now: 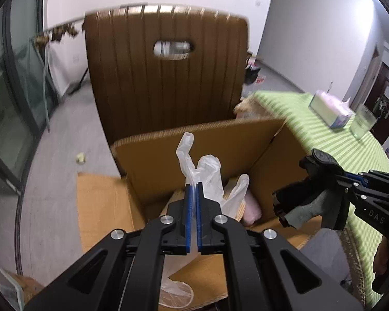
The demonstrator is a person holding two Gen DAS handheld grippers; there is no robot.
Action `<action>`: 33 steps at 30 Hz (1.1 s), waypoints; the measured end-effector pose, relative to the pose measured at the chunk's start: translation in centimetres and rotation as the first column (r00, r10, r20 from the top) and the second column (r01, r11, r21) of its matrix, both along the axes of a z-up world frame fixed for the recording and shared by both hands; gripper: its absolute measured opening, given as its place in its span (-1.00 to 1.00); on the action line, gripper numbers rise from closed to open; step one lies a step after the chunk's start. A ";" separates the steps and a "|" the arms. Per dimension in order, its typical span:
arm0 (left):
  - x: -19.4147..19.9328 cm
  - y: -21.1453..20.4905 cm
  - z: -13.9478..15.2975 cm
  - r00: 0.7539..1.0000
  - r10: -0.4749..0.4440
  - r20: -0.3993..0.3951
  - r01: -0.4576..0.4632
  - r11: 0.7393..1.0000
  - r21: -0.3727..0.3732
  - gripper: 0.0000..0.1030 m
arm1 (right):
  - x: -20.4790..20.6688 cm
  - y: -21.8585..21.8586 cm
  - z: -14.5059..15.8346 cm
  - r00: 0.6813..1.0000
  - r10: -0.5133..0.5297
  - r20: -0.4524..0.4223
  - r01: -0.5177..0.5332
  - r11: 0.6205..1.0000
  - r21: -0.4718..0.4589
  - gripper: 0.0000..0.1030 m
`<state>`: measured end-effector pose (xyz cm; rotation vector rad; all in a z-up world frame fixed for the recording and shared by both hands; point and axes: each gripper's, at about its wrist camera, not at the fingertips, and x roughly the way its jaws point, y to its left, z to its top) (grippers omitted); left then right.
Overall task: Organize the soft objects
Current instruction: 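Carry the clear glove in the left tool while the right tool carries the black glove to the box, then open the left tool over the box while the right tool releases the black glove, then move both tools back over the table toward the remaining clothing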
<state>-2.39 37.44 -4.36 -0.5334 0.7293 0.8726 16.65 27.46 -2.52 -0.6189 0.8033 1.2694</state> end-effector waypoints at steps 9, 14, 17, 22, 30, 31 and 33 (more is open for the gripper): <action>0.3 1.7 -3.5 0.999 0.008 -0.049 -0.012 0.997 -0.073 -1.00 | -0.5 3.0 -4.4 0.999 0.035 -0.011 -0.036 0.993 -0.111 -0.73; 0.5 2.1 -4.7 0.998 0.012 -0.066 -0.018 0.995 -0.094 -0.78 | -0.8 3.4 -5.3 0.999 0.033 -0.003 -0.034 0.990 -0.136 -0.44; 0.5 2.1 -4.9 0.998 0.023 -0.061 -0.028 0.995 -0.093 -0.18 | -0.7 3.5 -5.5 1.000 0.020 -0.006 -0.021 0.992 -0.126 -0.07; 0.6 2.2 -5.2 0.997 0.028 -0.071 -0.034 0.995 -0.090 -0.13 | -0.4 3.6 -5.4 1.000 0.011 -0.007 -0.011 0.993 -0.117 -0.05; 0.4 2.0 -4.8 0.997 0.038 -0.067 -0.043 0.996 -0.080 -0.12 | -0.1 3.4 -4.6 1.000 0.000 -0.013 -0.001 0.996 -0.095 -0.05; 0.5 2.0 -4.6 0.997 0.039 -0.065 -0.044 0.996 -0.076 -0.13 | -0.1 3.4 -4.4 1.000 -0.002 -0.012 0.001 0.996 -0.089 -0.05; 0.5 1.8 -4.3 0.997 0.039 -0.060 -0.043 0.997 -0.070 -0.13 | -0.2 3.1 -4.0 1.000 -0.005 -0.010 0.004 0.997 -0.077 -0.05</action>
